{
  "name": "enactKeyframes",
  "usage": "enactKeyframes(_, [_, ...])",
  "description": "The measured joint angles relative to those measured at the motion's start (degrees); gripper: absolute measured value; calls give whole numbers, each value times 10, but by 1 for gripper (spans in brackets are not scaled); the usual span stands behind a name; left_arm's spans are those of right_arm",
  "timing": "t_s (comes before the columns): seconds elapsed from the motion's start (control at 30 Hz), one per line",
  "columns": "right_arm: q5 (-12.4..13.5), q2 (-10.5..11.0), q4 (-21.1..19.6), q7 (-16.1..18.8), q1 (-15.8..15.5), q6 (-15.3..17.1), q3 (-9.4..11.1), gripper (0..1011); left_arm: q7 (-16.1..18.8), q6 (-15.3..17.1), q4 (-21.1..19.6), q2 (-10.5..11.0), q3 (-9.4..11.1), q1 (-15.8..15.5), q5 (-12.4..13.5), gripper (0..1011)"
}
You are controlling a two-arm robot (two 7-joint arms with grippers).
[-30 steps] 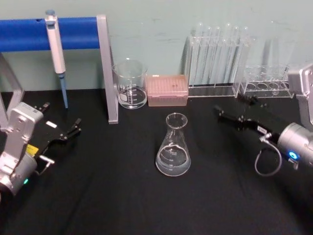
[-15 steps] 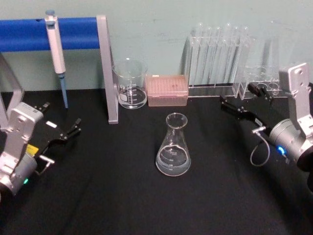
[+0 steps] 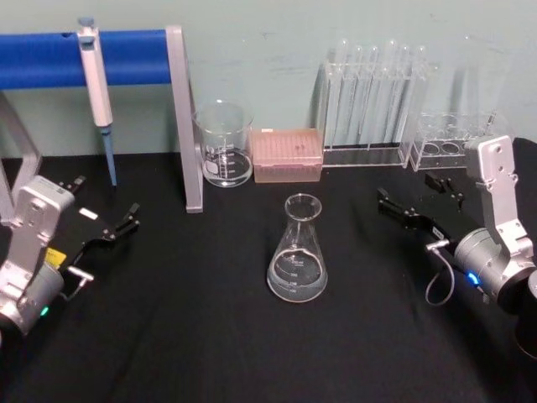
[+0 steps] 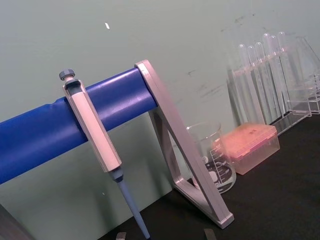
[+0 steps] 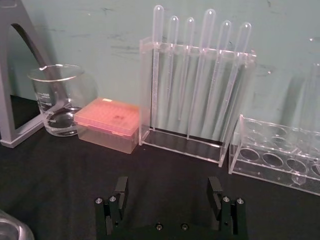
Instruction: Grasp the erlenmeyer flask with one hand, shake it three times, then place it back.
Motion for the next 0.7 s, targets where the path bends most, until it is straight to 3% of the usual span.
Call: enactKeyframes(0.7, [0, 0, 0, -1, -1, 1, 1, 1002, 0, 0, 0, 0, 0, 0, 0, 1001])
